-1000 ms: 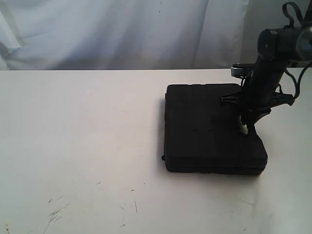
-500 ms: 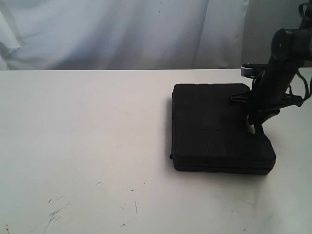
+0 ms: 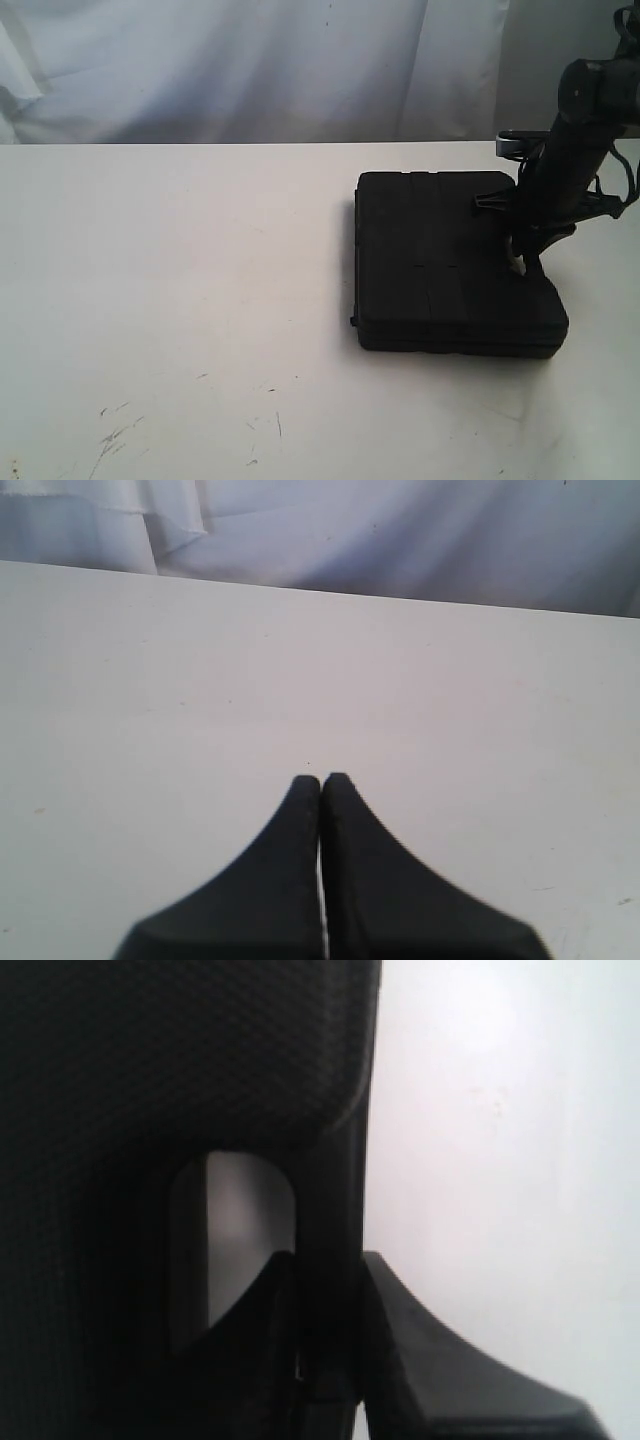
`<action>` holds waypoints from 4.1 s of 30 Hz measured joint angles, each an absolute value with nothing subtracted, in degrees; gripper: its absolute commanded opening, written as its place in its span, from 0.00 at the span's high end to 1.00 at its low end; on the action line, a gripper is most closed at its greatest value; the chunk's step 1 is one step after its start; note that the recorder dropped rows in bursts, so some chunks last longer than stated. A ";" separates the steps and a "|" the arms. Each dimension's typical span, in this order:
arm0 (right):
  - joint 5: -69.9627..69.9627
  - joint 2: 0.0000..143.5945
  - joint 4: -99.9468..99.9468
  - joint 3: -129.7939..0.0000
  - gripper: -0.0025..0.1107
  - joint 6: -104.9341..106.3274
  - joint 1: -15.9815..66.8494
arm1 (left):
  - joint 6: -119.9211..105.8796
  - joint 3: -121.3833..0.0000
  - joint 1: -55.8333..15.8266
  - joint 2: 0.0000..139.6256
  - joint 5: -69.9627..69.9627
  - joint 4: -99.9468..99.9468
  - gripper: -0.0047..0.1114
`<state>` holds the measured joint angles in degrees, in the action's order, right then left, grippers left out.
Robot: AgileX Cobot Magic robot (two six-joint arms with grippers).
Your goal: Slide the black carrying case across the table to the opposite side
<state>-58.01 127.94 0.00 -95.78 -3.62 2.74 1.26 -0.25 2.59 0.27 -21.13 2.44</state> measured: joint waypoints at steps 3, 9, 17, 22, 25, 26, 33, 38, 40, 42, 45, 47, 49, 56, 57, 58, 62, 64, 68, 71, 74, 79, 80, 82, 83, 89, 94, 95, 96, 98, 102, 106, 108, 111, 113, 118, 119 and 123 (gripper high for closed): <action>-58.01 127.94 0.00 -95.78 0.98 -3.62 2.74 | 1.26 -0.25 2.59 0.27 -21.13 2.44 0.96; -57.89 127.94 0.96 -95.78 0.98 -3.62 2.65 | 1.26 -0.25 2.59 0.27 -21.13 2.44 0.96; -57.65 127.94 1.29 -95.78 0.98 -3.62 2.52 | 1.26 -0.25 2.59 0.27 -21.13 2.44 0.96; -57.65 127.94 1.29 -95.78 0.92 -3.62 2.52 | 1.26 -0.25 2.59 0.27 -21.13 2.44 0.96; -57.65 127.94 1.29 -95.78 0.81 -3.62 2.52 | 1.26 -0.25 2.59 0.27 -21.13 2.44 0.96; -57.65 127.94 1.07 -95.78 0.78 -3.62 2.47 | 1.26 -0.25 2.59 0.27 -21.13 2.44 0.96; -57.47 127.64 0.68 -95.78 0.56 -3.22 1.95 | 1.26 -0.25 2.59 0.27 -21.13 2.44 0.96; -57.47 126.73 0.00 -95.78 0.54 -3.22 1.95 | 1.26 -0.25 2.59 0.27 -21.13 2.44 0.96; -57.47 125.65 -0.43 -95.78 0.54 -3.22 1.95 | 1.26 -0.25 2.59 0.27 -21.13 2.44 0.96; -57.47 123.81 -0.43 -95.78 0.55 -3.36 1.95 | 1.26 -0.25 2.59 0.27 -21.13 2.44 0.96; -57.47 120.31 -1.39 -95.78 0.57 -3.58 1.95 | 1.26 -0.25 2.59 0.27 -21.13 2.44 0.96; -57.80 117.81 -2.83 -95.78 0.65 -3.58 1.95 | 1.26 -0.25 2.59 0.27 -21.13 2.44 0.96; -58.24 115.81 -4.13 -95.78 0.78 -3.58 1.95 | 1.26 -0.25 2.59 0.27 -21.13 2.44 0.96; -58.95 107.04 -7.13 -94.18 0.98 -3.58 2.47 | 1.26 -0.25 2.59 0.27 -21.13 2.44 0.96; -58.03 105.40 -7.52 -93.06 0.98 -3.58 2.70 | 1.26 -0.25 2.59 0.27 -21.13 2.44 0.96; -56.69 103.65 -7.89 -91.60 0.98 -3.58 3.17 | 1.26 -0.25 2.59 0.27 -21.13 2.44 0.96; -48.73 96.15 -9.25 -83.22 0.98 -3.58 5.28 | 1.26 -0.25 2.59 0.27 -21.13 2.44 0.96; -43.98 92.08 -9.47 -78.75 0.98 -3.58 6.40 | 1.26 -0.25 2.59 0.27 -21.13 2.44 0.96; -37.15 85.01 -9.94 -70.65 0.98 -4.08 8.54 | 1.26 -0.25 2.59 0.27 -21.13 2.44 0.96; -32.64 77.31 -10.06 -64.47 0.98 -4.70 9.85 | 1.26 -0.25 2.59 0.27 -21.13 2.44 0.96; -32.41 72.35 -10.31 -61.60 0.98 -4.70 9.95 | 1.26 -0.25 2.59 0.27 -21.13 2.44 0.96; -37.93 66.77 -10.85 -59.80 0.98 -6.03 9.95 | 1.26 -0.25 2.59 0.27 -21.13 2.44 0.96; -39.35 65.82 -10.94 -59.79 0.98 -6.15 9.95 | 1.26 -0.25 2.59 0.27 -21.13 2.44 0.96; -41.16 64.43 -10.94 -59.70 0.98 -6.15 9.95 | 1.26 -0.25 2.59 0.27 -21.13 2.44 0.96; -41.60 63.81 -10.94 -59.70 0.98 -6.25 9.95 | 1.26 -0.25 2.59 0.27 -21.13 2.44 0.96; -41.85 61.95 -10.98 -59.70 0.98 -6.25 9.95 | 1.26 -0.25 2.59 0.27 -21.13 2.44 0.96; -41.85 61.68 -7.84 -59.70 0.98 -6.17 9.95 | 1.26 -0.25 2.59 0.27 -21.13 2.44 0.96; -41.85 61.68 -7.40 -59.70 0.98 -6.11 9.95 | 1.26 -0.25 2.59 0.27 -21.13 2.44 0.96; -41.85 61.45 -6.62 -59.70 0.98 -6.11 9.95 | 1.26 -0.25 2.59 0.27 -21.13 2.44 0.96; -41.85 59.72 -6.01 -59.55 0.98 -6.02 9.59 | 1.26 -0.25 2.59 0.27 -21.13 2.44 0.96; -39.86 51.92 -5.76 -55.44 0.98 -6.02 4.52 | 1.26 -0.25 2.59 0.27 -21.13 2.44 0.96; -36.96 42.00 -3.87 -47.03 0.98 -6.02 -1.70 | 1.26 -0.25 2.59 0.27 -21.13 2.44 0.96; -35.98 38.02 -2.99 -44.11 0.98 -5.85 -3.19 | 1.26 -0.25 2.59 0.27 -21.13 2.44 0.96; -34.58 32.39 -2.60 -39.39 0.98 -5.69 -4.47 | 1.26 -0.25 2.59 0.27 -21.13 2.44 0.96; -33.11 28.42 -2.49 -36.10 0.98 -5.40 -4.60 | 1.26 -0.25 2.59 0.27 -21.13 2.44 0.96; -31.08 19.66 -2.27 -29.45 0.98 -5.09 -4.64 | 1.26 -0.25 2.59 0.27 -21.13 2.44 0.96; -30.96 18.31 -2.27 -28.37 0.98 -4.90 -4.64 | 1.26 -0.25 2.59 0.27 -21.13 2.44 0.96; -30.69 15.32 -2.27 -25.57 0.98 -4.90 -4.64 | 1.26 -0.25 2.59 0.27 -21.13 2.44 0.96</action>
<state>-30.69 15.32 -2.27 -25.57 -4.90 -4.64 1.26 -0.25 2.59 0.27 -21.13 2.44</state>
